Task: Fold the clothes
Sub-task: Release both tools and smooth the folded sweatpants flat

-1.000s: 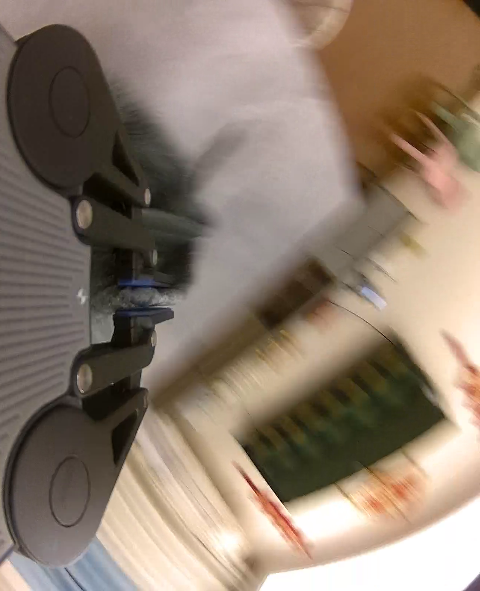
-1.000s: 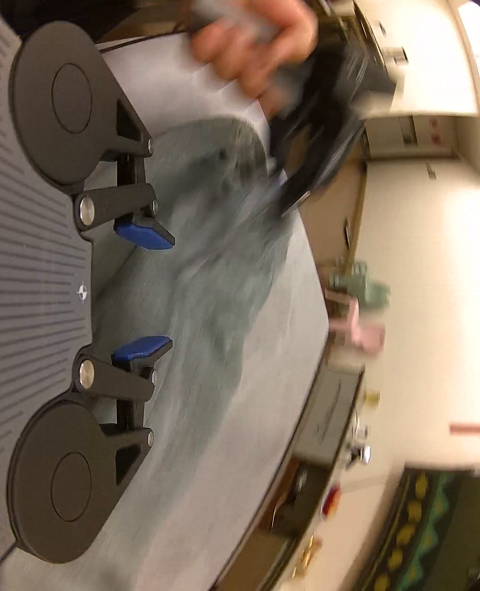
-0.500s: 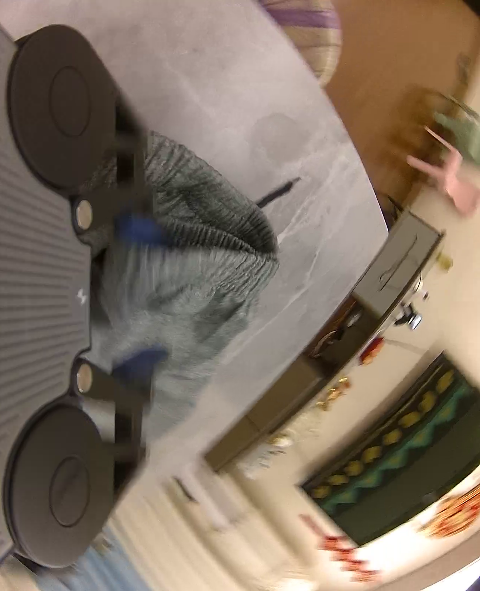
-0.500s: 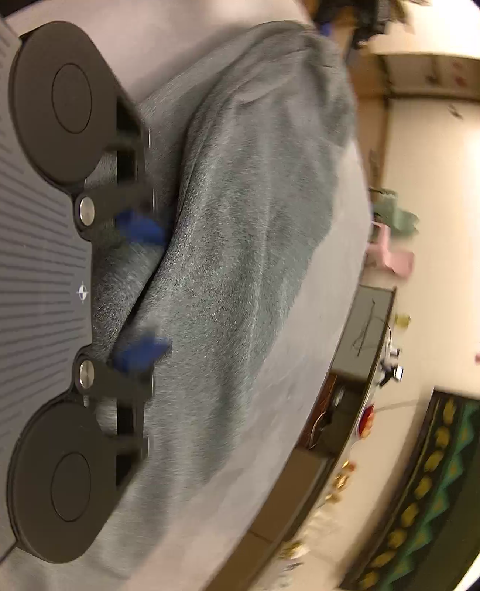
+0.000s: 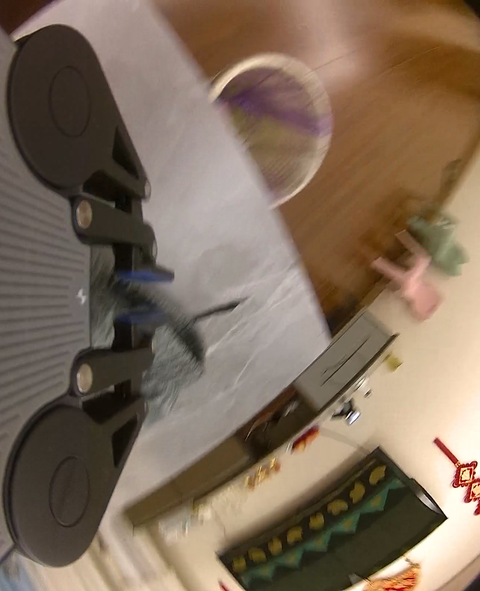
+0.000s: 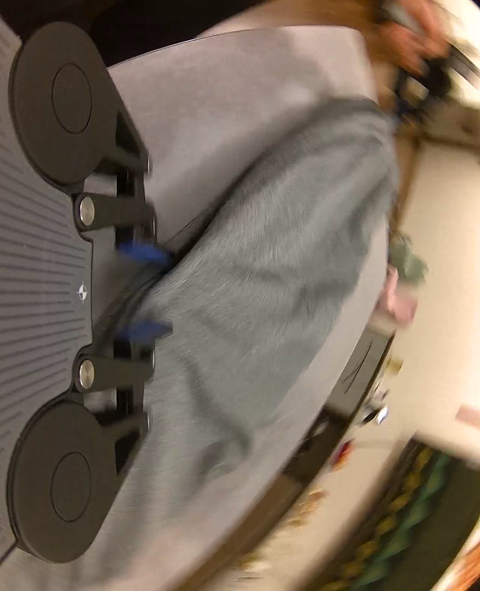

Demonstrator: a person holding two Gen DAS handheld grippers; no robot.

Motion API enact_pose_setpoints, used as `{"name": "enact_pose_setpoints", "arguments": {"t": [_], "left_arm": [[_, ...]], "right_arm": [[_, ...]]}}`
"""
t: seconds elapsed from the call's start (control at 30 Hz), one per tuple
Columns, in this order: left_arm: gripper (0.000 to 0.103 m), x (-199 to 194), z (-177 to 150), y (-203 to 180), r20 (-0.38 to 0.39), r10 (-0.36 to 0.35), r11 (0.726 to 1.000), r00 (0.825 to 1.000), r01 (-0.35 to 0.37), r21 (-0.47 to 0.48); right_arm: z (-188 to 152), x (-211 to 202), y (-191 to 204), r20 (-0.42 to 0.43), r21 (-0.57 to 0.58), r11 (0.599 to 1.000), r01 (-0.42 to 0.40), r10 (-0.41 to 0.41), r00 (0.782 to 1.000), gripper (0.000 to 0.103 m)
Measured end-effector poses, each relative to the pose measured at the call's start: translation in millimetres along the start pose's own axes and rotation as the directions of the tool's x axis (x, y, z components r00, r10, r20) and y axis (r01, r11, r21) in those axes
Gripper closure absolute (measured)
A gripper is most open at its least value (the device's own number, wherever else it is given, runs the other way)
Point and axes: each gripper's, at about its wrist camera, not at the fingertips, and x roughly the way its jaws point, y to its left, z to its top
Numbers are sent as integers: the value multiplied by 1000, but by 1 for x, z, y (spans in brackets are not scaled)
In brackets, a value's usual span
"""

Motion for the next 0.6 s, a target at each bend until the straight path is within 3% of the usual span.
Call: {"name": "enact_pose_setpoints", "arguments": {"t": [0.07, 0.13, 0.17, 0.2, 0.23, 0.27, 0.3, 0.33, 0.37, 0.4, 0.47, 0.5, 0.57, 0.6], "left_arm": [[67, -22, -7, -19, 90, 34, 996, 995, -41, 79], [65, -43, -19, -42, 175, 28, 988, 984, -54, 145], [65, -51, -26, -54, 201, 8, 982, 979, -45, 184], [65, -53, -38, -71, 172, -55, 970, 984, 11, 244], [65, -49, -53, -91, 98, -137, 944, 986, 100, 314], [65, -45, -68, -111, 18, -213, 907, 977, 191, 375], [65, -41, -83, -130, -67, -282, 859, 957, 283, 427], [65, -38, -98, -150, -154, -343, 800, 927, 374, 469], [65, -33, -118, -171, -249, -377, 727, 892, 452, 517], [66, -30, -143, -191, -329, -374, 644, 867, 498, 581], [65, -28, -187, -221, -432, -331, 465, 839, 543, 699], [65, -28, -204, -230, -461, -310, 395, 831, 554, 733], [65, -25, -228, -240, -482, -273, 310, 833, 550, 775], [65, -22, -233, -241, -480, -261, 297, 838, 542, 786]], "right_arm": [[-5, -20, -37, 30, 194, 980, -49, 44, 999, 52], [-22, -40, -86, 53, 438, 898, -52, 32, 998, 50], [-32, -49, -110, 62, 549, 834, -51, 20, 998, 50], [-50, -58, -134, 62, 653, 757, -33, -10, 998, 50], [-69, -67, -158, 57, 744, 668, -16, -40, 998, 50], [-89, -74, -177, 50, 816, 578, 0, -71, 996, 50], [-107, -79, -191, 55, 871, 492, -5, -87, 995, 50], [-124, -85, -206, 57, 916, 400, -11, -104, 993, 50], [-140, -90, -219, 62, 948, 316, -21, -118, 991, 50], [-147, -91, -224, 81, 958, 284, -45, -115, 990, 50], [-159, -93, -234, 118, 970, 224, -90, -112, 987, 49], [-160, -91, -235, 123, 971, 218, -97, -108, 987, 48], [-158, -88, -236, 119, 971, 220, -93, -109, 987, 46], [-155, -86, -236, 120, 969, 228, -92, -111, 987, 45]]}}
